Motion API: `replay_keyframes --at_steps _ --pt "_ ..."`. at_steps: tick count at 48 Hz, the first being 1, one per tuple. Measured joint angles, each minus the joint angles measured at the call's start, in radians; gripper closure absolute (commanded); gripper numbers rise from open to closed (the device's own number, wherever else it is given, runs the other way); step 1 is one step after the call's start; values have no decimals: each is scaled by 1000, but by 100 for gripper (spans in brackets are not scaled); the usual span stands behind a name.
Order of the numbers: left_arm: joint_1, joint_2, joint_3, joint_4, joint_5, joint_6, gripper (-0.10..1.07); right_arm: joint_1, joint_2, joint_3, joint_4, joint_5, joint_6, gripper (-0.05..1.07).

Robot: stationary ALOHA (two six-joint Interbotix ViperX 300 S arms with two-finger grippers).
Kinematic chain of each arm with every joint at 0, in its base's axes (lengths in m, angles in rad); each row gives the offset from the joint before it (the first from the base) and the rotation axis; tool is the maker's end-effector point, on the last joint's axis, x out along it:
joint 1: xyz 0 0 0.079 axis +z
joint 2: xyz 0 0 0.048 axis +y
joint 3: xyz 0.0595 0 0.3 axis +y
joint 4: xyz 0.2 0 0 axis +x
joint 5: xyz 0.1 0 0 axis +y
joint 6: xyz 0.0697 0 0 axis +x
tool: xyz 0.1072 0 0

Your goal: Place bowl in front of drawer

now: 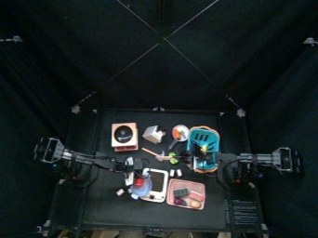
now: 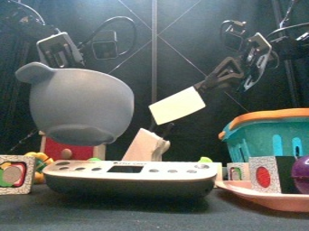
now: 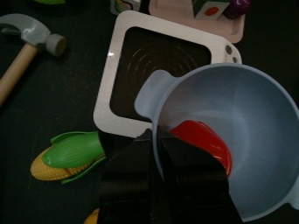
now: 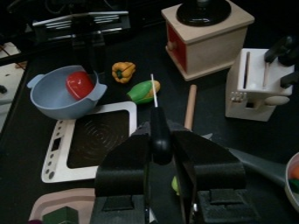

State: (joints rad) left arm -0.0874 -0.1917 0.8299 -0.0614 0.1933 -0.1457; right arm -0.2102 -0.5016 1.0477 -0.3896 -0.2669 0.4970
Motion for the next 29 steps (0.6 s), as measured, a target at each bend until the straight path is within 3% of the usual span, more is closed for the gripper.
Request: replay_keyframes --at_steps 12,29 --pt "0 -52 20 21 71 -2 56 -2 9 -2 2 -2 -2 52" --pt "0 -305 176 34 275 -6 55 -11 9 -2 0 -2 0 52"
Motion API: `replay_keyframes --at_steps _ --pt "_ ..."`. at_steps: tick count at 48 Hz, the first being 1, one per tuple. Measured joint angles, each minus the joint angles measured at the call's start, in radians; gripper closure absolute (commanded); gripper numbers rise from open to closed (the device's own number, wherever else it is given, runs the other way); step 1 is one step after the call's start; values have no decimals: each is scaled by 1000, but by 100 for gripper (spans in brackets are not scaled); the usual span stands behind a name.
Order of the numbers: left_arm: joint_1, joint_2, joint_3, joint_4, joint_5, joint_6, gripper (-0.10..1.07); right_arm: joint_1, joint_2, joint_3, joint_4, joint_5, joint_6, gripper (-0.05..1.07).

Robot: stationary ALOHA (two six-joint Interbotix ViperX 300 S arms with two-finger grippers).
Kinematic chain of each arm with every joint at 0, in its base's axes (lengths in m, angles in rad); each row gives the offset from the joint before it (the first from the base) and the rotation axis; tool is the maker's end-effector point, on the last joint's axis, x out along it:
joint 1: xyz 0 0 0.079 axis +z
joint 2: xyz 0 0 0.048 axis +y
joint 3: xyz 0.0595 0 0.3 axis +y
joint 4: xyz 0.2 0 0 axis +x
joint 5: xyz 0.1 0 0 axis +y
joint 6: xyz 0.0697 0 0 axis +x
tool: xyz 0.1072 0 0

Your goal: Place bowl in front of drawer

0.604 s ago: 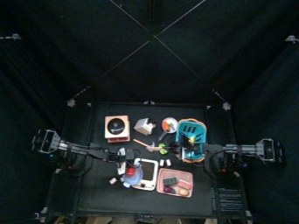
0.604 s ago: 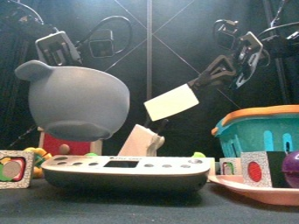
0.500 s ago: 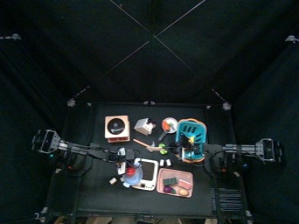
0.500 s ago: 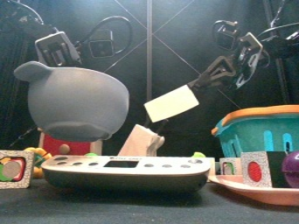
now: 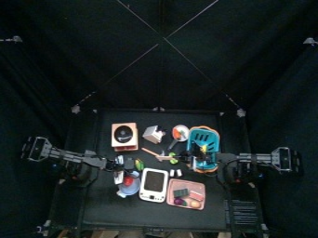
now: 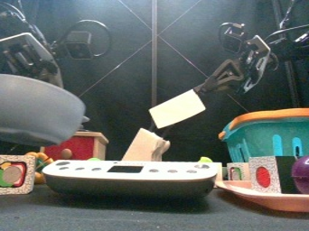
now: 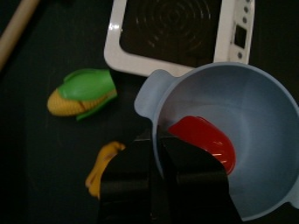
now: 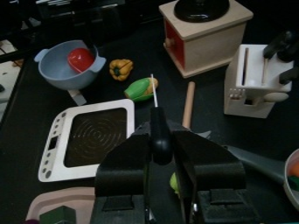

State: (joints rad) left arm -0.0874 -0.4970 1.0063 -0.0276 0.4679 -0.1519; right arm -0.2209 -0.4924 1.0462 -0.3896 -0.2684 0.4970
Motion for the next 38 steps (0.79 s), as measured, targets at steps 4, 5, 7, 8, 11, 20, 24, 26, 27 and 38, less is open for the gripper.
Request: replay_keyframes --at_steps 4,5,7,8,11,20,24,26,27,38 --pt "0 -67 35 0 29 2 55 -2 5 0 0 2 0 52" --pt "0 -83 44 0 34 -2 55 -3 6 2 2 0 -2 52" --pt "2 -112 63 0 43 3 55 -5 11 0 2 2 -2 52" --pt "3 -132 74 2 48 2 55 -6 14 2 2 2 0 52" --pt "9 -166 97 5 57 2 55 -8 18 0 0 2 -2 52" --pt "67 -209 160 14 86 -2 55 -14 48 -15 0 2 0 52" --pt "91 -207 172 14 92 0 55 -14 58 -23 0 2 0 52" --pt "98 -207 172 15 94 0 55 -14 64 -25 2 2 0 52" --pt "103 -209 172 15 94 0 55 -15 66 -26 0 2 -2 52" --pt "135 -187 172 14 95 0 55 -17 74 -32 2 2 -3 52"
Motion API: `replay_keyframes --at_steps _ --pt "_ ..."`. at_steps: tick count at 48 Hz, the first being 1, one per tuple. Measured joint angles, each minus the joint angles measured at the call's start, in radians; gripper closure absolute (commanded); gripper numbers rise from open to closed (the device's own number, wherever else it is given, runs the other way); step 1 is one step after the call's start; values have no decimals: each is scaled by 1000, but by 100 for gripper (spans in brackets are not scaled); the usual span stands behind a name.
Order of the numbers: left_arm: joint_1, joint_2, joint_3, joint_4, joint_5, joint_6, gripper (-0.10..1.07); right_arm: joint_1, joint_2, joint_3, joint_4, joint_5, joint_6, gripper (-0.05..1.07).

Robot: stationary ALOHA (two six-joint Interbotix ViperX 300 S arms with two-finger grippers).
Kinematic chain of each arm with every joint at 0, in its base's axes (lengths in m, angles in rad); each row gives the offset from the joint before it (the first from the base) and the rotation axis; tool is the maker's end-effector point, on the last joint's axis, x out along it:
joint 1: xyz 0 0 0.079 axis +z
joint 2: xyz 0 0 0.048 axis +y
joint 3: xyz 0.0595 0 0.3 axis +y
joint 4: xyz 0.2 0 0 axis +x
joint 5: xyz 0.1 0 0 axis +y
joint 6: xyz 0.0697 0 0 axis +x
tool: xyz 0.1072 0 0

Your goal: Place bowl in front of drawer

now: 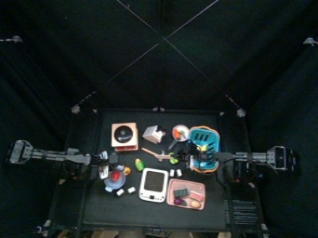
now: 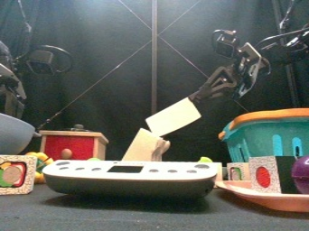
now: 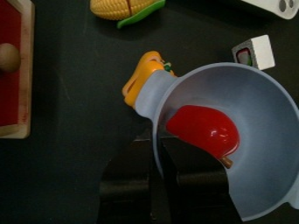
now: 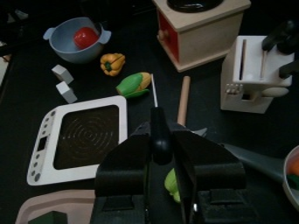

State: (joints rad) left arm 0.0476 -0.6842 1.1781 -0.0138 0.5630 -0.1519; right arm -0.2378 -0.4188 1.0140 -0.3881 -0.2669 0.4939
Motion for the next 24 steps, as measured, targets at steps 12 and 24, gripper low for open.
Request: replay_keyframes --at_steps 12,24 --pt "28 101 -17 23 -26 0 55 -2 0 -2 -15 0 0 52" --pt "41 181 -21 94 -153 2 55 -2 0 0 -23 -2 0 52"
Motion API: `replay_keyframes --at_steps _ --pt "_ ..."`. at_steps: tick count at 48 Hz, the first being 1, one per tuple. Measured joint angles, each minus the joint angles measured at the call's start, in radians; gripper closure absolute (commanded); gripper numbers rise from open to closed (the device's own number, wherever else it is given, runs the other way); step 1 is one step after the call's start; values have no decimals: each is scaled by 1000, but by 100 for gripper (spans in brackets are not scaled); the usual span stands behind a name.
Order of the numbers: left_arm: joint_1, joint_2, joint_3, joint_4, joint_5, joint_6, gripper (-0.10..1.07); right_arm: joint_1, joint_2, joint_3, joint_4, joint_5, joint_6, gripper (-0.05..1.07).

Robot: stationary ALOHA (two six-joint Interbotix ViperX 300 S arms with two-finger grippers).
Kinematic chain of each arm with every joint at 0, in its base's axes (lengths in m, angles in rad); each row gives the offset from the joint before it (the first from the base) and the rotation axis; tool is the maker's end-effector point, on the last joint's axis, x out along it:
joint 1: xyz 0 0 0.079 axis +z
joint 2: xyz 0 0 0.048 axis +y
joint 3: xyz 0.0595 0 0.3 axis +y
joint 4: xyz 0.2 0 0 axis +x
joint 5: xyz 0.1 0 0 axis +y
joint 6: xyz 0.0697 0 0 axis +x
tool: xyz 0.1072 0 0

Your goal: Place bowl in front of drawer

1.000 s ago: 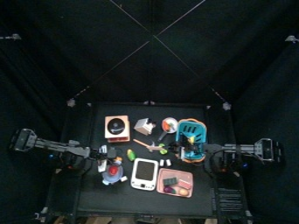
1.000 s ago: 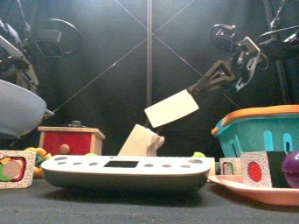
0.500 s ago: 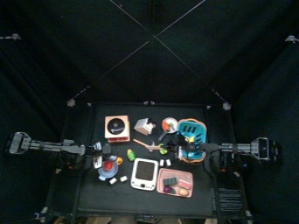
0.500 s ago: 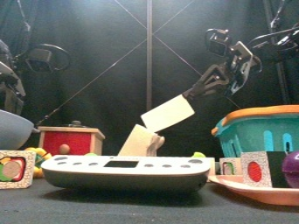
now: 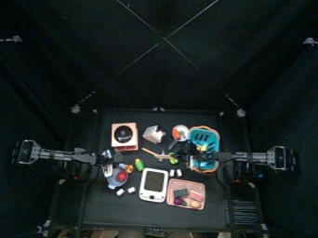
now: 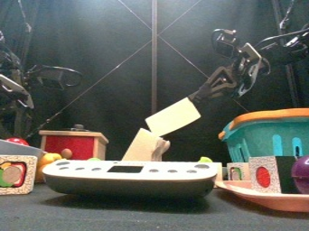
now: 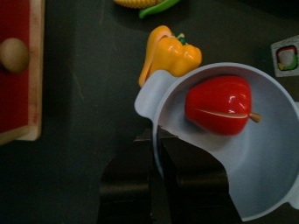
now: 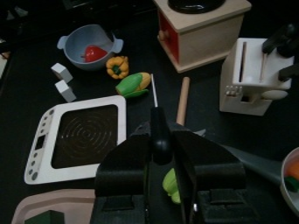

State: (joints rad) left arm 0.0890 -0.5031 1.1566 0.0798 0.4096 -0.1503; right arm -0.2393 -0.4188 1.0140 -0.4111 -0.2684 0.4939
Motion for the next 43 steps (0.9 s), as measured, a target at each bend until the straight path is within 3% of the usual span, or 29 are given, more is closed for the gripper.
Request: replay_keyframes --at_steps 8,20,43 --pt "26 34 -9 3 -80 0 55 0 0 0 0 2 0 52" --pt "37 67 -9 3 -89 0 51 0 0 -2 0 2 0 52" --pt "37 64 -23 -43 -97 -5 12 0 0 0 0 2 0 52"
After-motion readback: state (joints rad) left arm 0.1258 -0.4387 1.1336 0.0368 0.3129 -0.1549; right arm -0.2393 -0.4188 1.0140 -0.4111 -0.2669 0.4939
